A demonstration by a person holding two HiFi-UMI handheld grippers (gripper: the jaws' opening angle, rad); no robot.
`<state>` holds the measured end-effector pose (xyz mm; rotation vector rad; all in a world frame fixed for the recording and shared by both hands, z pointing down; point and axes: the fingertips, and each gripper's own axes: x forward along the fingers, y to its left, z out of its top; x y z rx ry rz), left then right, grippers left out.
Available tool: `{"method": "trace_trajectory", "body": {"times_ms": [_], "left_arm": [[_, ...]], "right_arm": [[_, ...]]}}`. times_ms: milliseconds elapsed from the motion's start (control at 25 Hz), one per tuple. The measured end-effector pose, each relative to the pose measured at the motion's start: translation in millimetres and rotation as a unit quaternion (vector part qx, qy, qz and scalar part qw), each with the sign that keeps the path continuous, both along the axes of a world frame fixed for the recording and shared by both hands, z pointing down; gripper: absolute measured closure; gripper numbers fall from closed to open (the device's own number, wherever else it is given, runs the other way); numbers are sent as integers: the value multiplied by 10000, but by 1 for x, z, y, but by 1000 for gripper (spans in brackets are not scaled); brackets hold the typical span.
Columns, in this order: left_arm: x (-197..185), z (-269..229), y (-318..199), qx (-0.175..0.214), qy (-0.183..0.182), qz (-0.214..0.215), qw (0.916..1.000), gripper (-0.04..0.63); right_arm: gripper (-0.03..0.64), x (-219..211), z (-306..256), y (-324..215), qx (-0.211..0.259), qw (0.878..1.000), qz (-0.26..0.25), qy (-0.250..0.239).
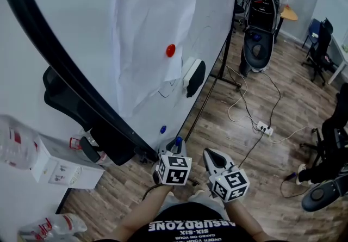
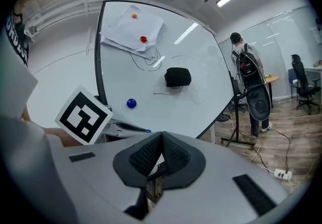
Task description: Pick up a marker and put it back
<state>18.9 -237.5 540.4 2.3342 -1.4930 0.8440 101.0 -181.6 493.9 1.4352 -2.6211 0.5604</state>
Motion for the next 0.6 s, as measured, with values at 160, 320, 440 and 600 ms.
{"method": "trace_trajectory", "body": {"times_ms": [160, 320, 440, 600], "left_arm": [[1, -7, 2, 134, 94, 30, 9999, 528], [3, -18, 5, 305, 230, 121, 9992, 528], [4, -23, 8, 389, 313, 155, 9986, 528], [4, -30, 11, 464, 490, 202, 9975, 528]], "right_arm": [[620, -1, 0, 3, -1, 10000, 34, 3], [620, -3, -1, 6, 11, 10000, 50, -3], [620, -6, -3, 9, 20, 10000, 52, -7], [620, -9, -3, 13, 30, 10000, 62, -7]]}}
